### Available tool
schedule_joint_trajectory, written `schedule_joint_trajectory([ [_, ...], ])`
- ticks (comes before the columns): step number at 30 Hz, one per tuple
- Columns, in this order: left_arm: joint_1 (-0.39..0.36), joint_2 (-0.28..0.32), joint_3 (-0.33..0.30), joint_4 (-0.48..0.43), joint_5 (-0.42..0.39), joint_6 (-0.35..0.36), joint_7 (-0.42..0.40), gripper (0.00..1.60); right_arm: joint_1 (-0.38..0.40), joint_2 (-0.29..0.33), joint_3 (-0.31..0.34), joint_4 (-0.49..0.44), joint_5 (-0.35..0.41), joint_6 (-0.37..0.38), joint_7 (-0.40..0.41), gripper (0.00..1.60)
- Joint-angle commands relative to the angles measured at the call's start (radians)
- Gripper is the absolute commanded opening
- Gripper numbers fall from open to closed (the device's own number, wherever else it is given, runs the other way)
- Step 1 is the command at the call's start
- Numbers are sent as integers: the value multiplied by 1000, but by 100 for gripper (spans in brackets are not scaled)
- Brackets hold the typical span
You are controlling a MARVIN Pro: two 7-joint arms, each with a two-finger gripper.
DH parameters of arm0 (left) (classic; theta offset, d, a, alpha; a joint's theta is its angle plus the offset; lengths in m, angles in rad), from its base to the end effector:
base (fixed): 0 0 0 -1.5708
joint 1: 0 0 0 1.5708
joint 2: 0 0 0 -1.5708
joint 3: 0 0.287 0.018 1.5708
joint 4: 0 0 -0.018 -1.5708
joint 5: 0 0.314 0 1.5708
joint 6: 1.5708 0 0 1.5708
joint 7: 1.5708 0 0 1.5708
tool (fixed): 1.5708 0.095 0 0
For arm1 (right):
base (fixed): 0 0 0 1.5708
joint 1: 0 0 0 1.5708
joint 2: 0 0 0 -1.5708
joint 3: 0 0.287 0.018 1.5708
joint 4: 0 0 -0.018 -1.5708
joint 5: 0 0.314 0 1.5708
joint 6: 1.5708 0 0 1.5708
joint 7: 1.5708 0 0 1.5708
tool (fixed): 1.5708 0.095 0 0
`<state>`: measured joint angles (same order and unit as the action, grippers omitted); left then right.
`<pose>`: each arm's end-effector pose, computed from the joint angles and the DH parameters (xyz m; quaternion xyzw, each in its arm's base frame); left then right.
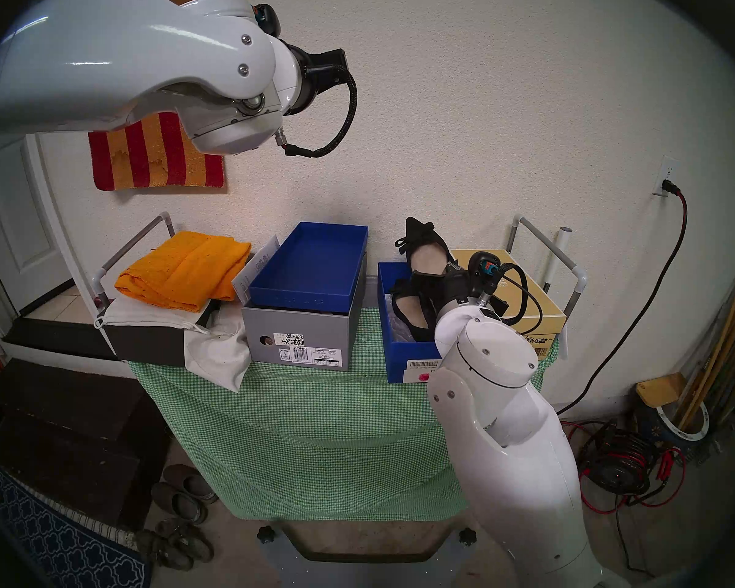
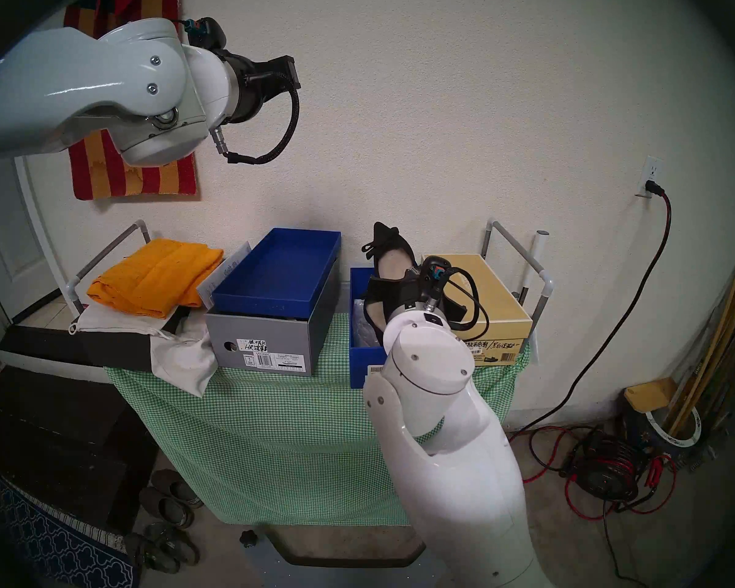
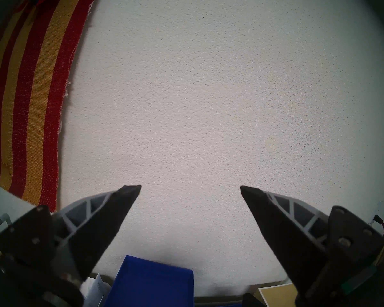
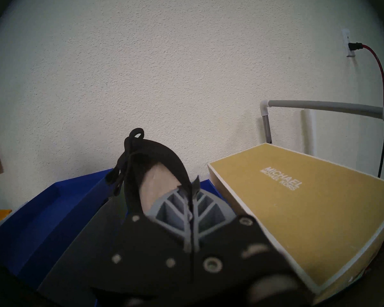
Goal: Put shoes into shoe box
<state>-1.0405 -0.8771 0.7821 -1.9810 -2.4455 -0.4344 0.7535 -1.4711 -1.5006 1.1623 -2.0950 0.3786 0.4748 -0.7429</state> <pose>0.4263 -0.0638 0.1311 0.6968 0.0658 0.7043 0.1190 0.3821 0.0953 -0.1303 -0.7125 0.1357 -0.6876 0.0353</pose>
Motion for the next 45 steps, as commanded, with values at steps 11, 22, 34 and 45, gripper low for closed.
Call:
schedule_joint_trajectory([
  [11, 2, 3, -5, 3, 1, -1, -6, 160, 29, -67, -15, 89, 18, 4, -33, 0],
  [22, 2, 3, -5, 3, 1, -1, -6, 160, 53, -97, -11, 95, 54, 6, -78, 0],
  [34, 3, 3, -6, 3, 2, 0, -6, 160, 66, -104, -42, 124, 113, 0, -143, 0],
  [45, 3, 3, -6, 3, 2, 0, -6, 160, 72, -109, -46, 167, 118, -17, -183, 0],
])
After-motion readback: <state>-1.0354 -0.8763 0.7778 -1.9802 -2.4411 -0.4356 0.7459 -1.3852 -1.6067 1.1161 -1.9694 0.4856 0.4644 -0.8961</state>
